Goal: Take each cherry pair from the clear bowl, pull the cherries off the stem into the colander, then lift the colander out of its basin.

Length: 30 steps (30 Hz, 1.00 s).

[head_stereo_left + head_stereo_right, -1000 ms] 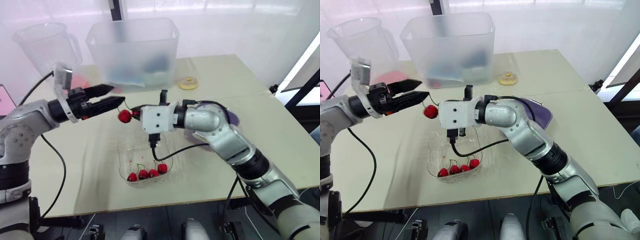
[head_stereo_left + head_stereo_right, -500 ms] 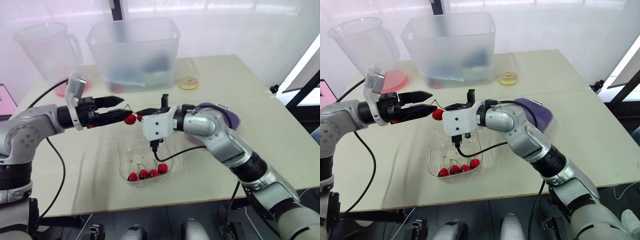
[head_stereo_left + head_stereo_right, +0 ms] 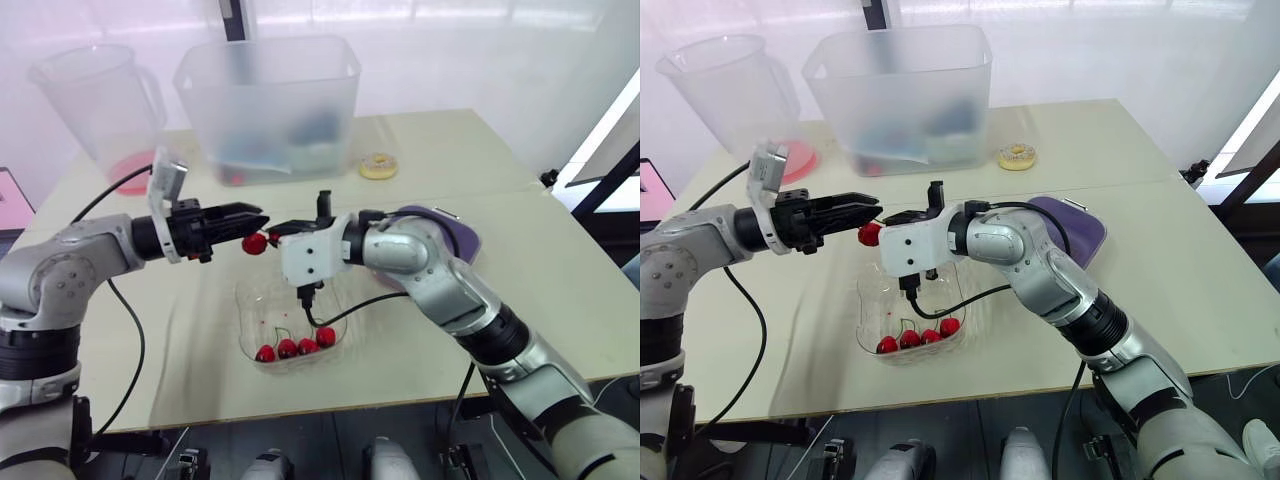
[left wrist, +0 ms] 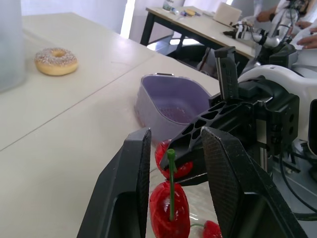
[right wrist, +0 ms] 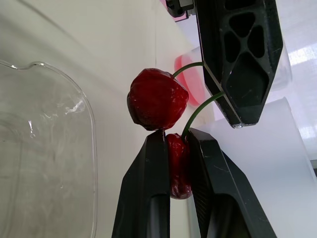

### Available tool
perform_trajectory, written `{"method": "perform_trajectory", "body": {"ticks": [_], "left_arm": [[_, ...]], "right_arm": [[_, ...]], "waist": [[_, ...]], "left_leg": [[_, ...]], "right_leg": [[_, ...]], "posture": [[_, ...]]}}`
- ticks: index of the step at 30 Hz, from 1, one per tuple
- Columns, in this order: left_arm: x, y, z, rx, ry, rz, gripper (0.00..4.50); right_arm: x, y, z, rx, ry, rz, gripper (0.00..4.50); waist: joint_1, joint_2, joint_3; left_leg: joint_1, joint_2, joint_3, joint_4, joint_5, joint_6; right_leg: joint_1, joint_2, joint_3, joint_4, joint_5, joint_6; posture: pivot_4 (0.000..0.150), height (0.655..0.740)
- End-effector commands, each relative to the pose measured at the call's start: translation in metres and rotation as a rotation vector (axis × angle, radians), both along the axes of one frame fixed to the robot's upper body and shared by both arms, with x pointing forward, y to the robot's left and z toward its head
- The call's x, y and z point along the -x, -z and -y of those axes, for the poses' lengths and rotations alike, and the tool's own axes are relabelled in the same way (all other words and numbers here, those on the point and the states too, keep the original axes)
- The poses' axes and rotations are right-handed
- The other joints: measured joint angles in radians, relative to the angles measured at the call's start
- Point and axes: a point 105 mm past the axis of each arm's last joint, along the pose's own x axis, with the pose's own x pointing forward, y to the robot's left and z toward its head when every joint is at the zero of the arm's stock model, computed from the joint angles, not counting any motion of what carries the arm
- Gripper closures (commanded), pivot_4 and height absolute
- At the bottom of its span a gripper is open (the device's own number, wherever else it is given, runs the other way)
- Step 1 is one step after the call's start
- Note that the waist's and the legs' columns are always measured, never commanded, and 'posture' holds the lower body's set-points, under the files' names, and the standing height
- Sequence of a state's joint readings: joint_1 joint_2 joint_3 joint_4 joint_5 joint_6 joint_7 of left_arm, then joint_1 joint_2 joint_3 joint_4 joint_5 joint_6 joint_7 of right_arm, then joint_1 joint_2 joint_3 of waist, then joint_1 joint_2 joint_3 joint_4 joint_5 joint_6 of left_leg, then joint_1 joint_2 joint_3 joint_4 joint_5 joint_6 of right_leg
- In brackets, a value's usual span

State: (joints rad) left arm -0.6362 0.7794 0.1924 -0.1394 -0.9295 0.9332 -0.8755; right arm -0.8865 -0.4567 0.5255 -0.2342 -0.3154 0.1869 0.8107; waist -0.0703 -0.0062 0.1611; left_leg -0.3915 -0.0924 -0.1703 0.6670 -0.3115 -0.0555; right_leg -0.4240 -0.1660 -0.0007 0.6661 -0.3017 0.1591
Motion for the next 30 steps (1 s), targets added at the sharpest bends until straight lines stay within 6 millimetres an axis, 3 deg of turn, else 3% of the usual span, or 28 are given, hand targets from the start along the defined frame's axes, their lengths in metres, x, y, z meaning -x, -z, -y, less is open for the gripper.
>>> {"method": "perform_trajectory", "body": {"ticks": [1, 4, 6, 12, 16, 21, 22, 27, 30], "left_arm": [[0.003, -0.011, 0.002, -0.005, 0.010, 0.048, 2.77], [0.004, -0.011, 0.002, 0.008, 0.019, 0.031, 3.61], [0.004, -0.011, 0.002, 0.006, 0.018, 0.027, 4.43], [-0.001, -0.010, -0.004, 0.001, -0.020, 0.016, 4.43], [-0.002, -0.010, -0.004, -0.003, -0.018, 0.020, 4.50], [-0.004, -0.014, -0.007, 0.008, -0.022, 0.028, 4.50], [-0.003, -0.015, -0.007, 0.008, -0.012, 0.031, 4.50], [0.016, -0.018, 0.006, 0.012, 0.149, 0.045, 4.50], [0.026, -0.021, 0.013, 0.031, 0.229, 0.030, 4.50]], "right_arm": [[0.007, -0.016, -0.001, -0.038, -0.023, 0.053, 4.02], [0.008, -0.016, -0.002, -0.038, -0.026, 0.051, 4.02], [0.009, -0.016, -0.002, -0.039, -0.028, 0.050, 4.02], [0.011, -0.015, -0.001, -0.050, -0.029, 0.015, 4.02], [0.007, -0.019, 0.009, -0.109, 0.020, -0.117, 2.60], [0.023, -0.030, 0.027, -0.192, -0.017, -0.297, 0.35], [0.025, -0.032, 0.032, -0.223, -0.020, -0.355, 0.10], [0.027, -0.059, 0.053, -0.565, -0.089, -0.736, 0.10], [0.044, -0.056, 0.058, -0.476, -0.208, -1.024, 0.10]], "waist": [[0.000, 0.000, 0.000], [0.000, 0.000, 0.000], [0.000, 0.000, 0.000], [0.000, 0.000, 0.000], [0.001, 0.000, 0.000], [0.002, 0.000, 0.000], [0.001, 0.000, 0.000], [0.000, 0.000, 0.000], [0.000, 0.000, 0.000]], "left_leg": [[0.000, 0.000, 0.000, 0.000, 0.000, 0.000], [0.000, 0.000, 0.000, 0.000, 0.000, 0.000], [0.000, 0.000, 0.000, 0.000, 0.000, 0.000], [0.000, 0.000, 0.000, 0.000, 0.000, 0.000], [0.000, 0.000, 0.000, 0.000, 0.000, 0.000], [0.000, 0.000, -0.001, 0.000, 0.000, 0.000], [0.000, 0.000, -0.001, 0.000, 0.000, 0.000], [0.000, 0.001, -0.001, 0.000, 0.000, 0.000], [0.000, 0.001, -0.001, 0.000, 0.000, 0.000]], "right_leg": [[0.000, 0.000, 0.000, 0.000, 0.000, 0.000], [0.000, 0.000, 0.000, 0.000, 0.000, 0.000], [0.000, 0.000, 0.000, 0.000, 0.000, 0.000], [0.000, 0.000, 0.000, 0.000, 0.000, 0.000], [0.000, 0.000, 0.000, 0.000, 0.000, 0.000], [0.000, 0.000, 0.000, 0.000, 0.000, 0.000], [0.000, 0.000, 0.000, 0.000, 0.000, 0.000], [0.001, 0.000, 0.000, 0.000, 0.000, 0.000], [0.001, -0.001, 0.000, 0.000, 0.000, 0.000]], "posture": [[0.150, 0.7400], [0.150, 0.7400], [0.150, 0.7400], [0.150, 0.7400], [0.150, 0.7400], [0.150, 0.7400], [0.150, 0.7400], [0.150, 0.7400], [0.150, 0.7400]]}}
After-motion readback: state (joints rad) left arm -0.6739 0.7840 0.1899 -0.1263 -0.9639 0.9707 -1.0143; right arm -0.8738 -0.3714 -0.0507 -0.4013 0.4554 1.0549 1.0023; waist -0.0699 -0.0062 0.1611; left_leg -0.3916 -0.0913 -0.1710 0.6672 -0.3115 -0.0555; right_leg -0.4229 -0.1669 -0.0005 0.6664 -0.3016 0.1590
